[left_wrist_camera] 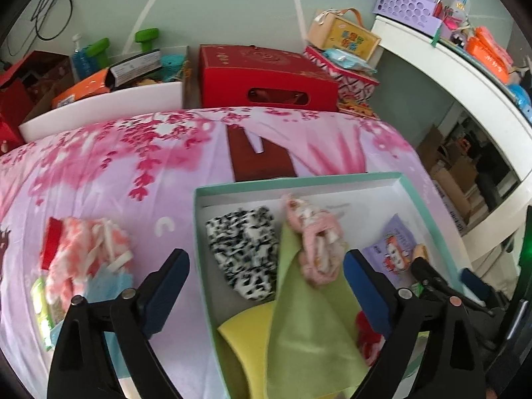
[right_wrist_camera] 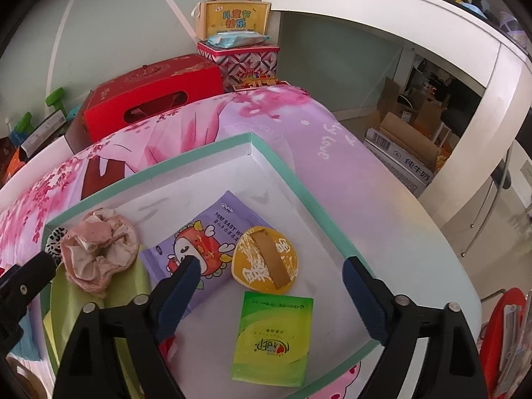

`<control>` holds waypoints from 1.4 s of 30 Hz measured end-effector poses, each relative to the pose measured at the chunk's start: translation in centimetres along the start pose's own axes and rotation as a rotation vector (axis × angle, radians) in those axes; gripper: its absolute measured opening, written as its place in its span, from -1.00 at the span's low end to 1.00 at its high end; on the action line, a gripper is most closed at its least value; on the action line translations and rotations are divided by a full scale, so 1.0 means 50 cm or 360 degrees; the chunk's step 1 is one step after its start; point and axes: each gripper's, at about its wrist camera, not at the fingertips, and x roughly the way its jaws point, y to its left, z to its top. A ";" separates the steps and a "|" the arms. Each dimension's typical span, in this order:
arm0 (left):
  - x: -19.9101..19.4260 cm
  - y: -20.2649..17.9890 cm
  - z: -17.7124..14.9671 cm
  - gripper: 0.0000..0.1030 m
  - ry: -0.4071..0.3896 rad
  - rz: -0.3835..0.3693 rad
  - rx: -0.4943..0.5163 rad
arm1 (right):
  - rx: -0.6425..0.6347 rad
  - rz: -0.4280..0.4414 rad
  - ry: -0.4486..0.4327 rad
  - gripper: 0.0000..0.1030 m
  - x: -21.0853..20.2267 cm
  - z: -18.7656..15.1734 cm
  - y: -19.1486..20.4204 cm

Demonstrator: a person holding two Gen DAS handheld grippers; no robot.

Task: Organize soft objects
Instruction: 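Release the pink scrunchie with the left tool while the right tool releases the gold packet, then move both open tools back toward the remaining items on the bed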

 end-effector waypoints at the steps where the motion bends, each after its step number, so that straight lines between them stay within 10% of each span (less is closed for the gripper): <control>1: -0.002 0.003 -0.004 0.83 -0.0001 0.0024 -0.0001 | -0.0002 -0.0002 0.0004 1.00 -0.001 0.000 0.000; 25: -0.124 0.177 -0.056 0.84 -0.0114 0.0282 -0.0316 | -0.0028 0.0095 -0.0037 1.00 -0.047 0.003 0.031; 42: -0.234 0.400 -0.119 1.00 -0.0280 0.0451 -0.0770 | -0.0218 0.0497 -0.0134 1.00 -0.157 -0.018 0.210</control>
